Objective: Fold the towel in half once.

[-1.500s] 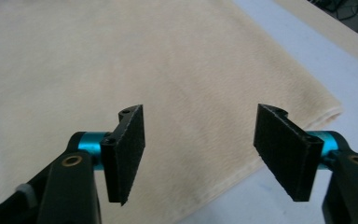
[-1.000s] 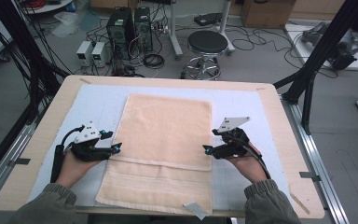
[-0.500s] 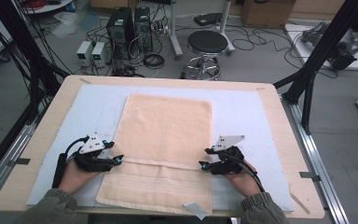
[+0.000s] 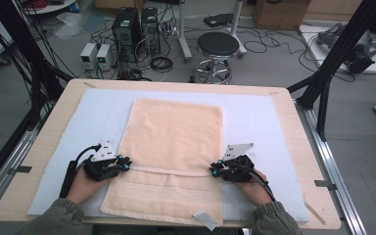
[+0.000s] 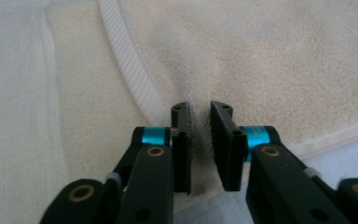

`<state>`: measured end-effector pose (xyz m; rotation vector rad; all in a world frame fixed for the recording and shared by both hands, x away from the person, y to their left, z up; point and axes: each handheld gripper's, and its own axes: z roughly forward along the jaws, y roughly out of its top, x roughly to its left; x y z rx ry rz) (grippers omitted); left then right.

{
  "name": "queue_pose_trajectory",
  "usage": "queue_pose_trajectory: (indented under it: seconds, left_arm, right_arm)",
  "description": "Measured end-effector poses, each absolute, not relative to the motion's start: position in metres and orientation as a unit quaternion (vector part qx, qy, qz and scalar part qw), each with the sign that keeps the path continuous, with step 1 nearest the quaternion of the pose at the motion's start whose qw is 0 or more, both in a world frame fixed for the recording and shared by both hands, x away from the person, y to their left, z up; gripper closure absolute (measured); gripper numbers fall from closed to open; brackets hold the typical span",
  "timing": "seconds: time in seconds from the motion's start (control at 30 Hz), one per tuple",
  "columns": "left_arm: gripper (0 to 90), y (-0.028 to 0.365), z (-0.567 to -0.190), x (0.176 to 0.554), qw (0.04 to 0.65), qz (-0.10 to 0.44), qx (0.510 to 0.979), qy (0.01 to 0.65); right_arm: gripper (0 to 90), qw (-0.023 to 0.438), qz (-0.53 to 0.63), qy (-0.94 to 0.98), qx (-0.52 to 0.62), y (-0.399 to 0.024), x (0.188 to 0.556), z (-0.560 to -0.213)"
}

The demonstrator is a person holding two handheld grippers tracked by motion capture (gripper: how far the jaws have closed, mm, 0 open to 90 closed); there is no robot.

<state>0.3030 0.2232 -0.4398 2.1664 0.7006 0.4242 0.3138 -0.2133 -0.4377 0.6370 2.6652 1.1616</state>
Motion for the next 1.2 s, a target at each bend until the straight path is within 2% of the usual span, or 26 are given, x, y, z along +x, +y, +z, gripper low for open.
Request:
queue_pose_trajectory:
  seconds: [0.17, 0.37, 0.4, 0.47, 0.5, 0.53, 0.67, 0.8, 0.87, 1.0, 1.1, 1.2]
  left_arm:
    - [89.2, 0.224, -0.435, 0.303, 0.399, 0.167, 0.857, 0.280]
    - [89.6, 0.230, -0.433, 0.303, 0.404, 0.161, 0.854, 0.286]
    - [89.3, 0.229, -0.434, 0.302, 0.408, 0.163, 0.853, 0.281]
    - [76.5, 0.230, -0.434, 0.302, 0.412, 0.153, 0.853, 0.280]
    - [68.5, 0.230, -0.435, 0.303, 0.410, 0.148, 0.855, 0.282]
    - [66.1, 0.229, -0.436, 0.303, 0.407, 0.146, 0.857, 0.281]
    - [63.5, 0.227, -0.440, 0.305, 0.398, 0.151, 0.860, 0.280]
    - [66.7, 0.226, -0.440, 0.307, 0.398, 0.144, 0.859, 0.288]
    - [71.4, 0.225, -0.440, 0.307, 0.396, 0.143, 0.857, 0.296]
    - [81.0, 0.221, -0.439, 0.308, 0.387, 0.151, 0.860, 0.297]
    - [84.3, 0.218, -0.438, 0.308, 0.383, 0.157, 0.860, 0.297]
    - [85.4, 0.216, -0.438, 0.306, 0.379, 0.164, 0.860, 0.299]
  right_arm:
    - [84.4, 0.083, 0.388, 0.894, 0.205, -0.214, 0.315, -0.433]
    - [84.7, 0.084, 0.398, 0.890, 0.205, -0.216, 0.316, -0.424]
    - [84.6, 0.085, 0.396, 0.891, 0.205, -0.216, 0.316, -0.424]
    - [84.0, 0.084, 0.393, 0.892, 0.206, -0.216, 0.316, -0.425]
    - [83.1, 0.083, 0.392, 0.893, 0.205, -0.216, 0.316, -0.425]
    - [79.9, 0.083, 0.391, 0.893, 0.207, -0.217, 0.316, -0.425]
    - [60.8, 0.077, 0.405, 0.887, 0.208, -0.215, 0.313, -0.424]
    - [58.0, 0.071, 0.388, 0.896, 0.204, -0.209, 0.311, -0.433]
    - [59.5, 0.074, 0.381, 0.899, 0.203, -0.206, 0.311, -0.437]
    - [70.8, 0.076, 0.380, 0.898, 0.207, -0.206, 0.312, -0.437]
    - [79.3, 0.079, 0.381, 0.898, 0.208, -0.207, 0.314, -0.437]
    - [82.7, 0.083, 0.379, 0.899, 0.204, -0.205, 0.316, -0.435]
